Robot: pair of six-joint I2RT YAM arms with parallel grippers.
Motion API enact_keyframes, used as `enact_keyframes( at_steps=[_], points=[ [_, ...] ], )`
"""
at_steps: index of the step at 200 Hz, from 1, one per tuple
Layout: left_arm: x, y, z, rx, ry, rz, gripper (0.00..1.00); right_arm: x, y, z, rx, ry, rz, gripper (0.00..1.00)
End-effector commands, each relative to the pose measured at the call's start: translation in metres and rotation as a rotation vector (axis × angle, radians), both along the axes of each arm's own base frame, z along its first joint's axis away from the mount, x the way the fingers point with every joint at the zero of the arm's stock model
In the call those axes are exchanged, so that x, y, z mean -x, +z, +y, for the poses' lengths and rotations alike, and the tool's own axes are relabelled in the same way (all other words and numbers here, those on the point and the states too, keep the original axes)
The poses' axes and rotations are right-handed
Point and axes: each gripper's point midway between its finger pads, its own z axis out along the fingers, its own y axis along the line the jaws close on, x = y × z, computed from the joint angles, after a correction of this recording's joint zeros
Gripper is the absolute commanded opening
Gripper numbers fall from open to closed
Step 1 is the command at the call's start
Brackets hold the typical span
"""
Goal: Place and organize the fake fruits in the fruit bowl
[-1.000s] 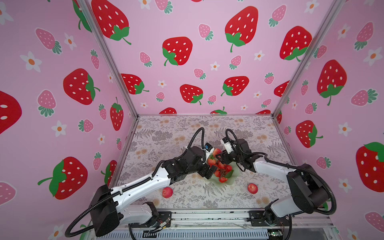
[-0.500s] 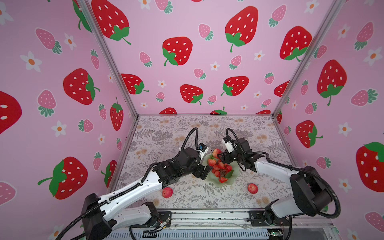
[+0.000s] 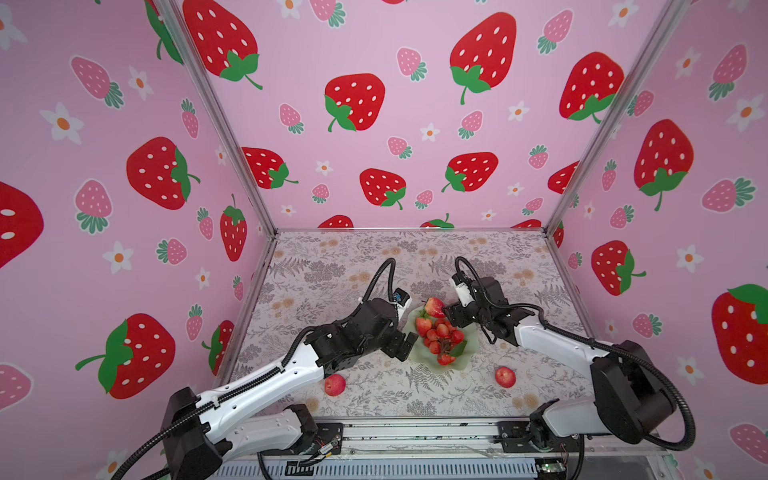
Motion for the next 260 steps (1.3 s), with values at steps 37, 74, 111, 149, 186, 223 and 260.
enact_keyframes(
  at_steps=[37, 74, 111, 149, 186, 223, 260],
  points=[
    [-0.007, -0.009, 0.103, -0.118, 0.515, 0.212, 0.99, -0.002, -0.016, -0.021, 0.140, -0.052, 0.041, 0.69],
    [0.014, -0.049, 0.139, -0.231, 0.683, 0.353, 1.00, -0.003, 0.014, -0.012, 0.048, -0.026, -0.013, 0.70],
    [0.032, -0.082, 0.145, -0.244, 0.739, 0.471, 0.95, 0.013, 0.081, 0.004, -0.115, 0.082, -0.137, 0.74],
    [0.059, -0.104, 0.166, -0.301, 0.849, 0.556, 0.90, 0.069, 0.139, 0.031, -0.329, 0.379, -0.191, 0.91],
    [0.071, -0.124, 0.180, -0.310, 0.899, 0.582, 0.96, 0.127, 0.154, 0.049, -0.500, 0.598, -0.125, 0.98],
    [0.077, -0.146, 0.175, -0.243, 0.926, 0.658, 0.92, 0.143, 0.144, 0.050, -0.542, 0.624, -0.082, 0.99],
    [0.078, -0.153, 0.178, -0.248, 0.932, 0.654, 0.92, 0.138, 0.139, 0.051, -0.513, 0.616, -0.092, 1.00]
  ],
)
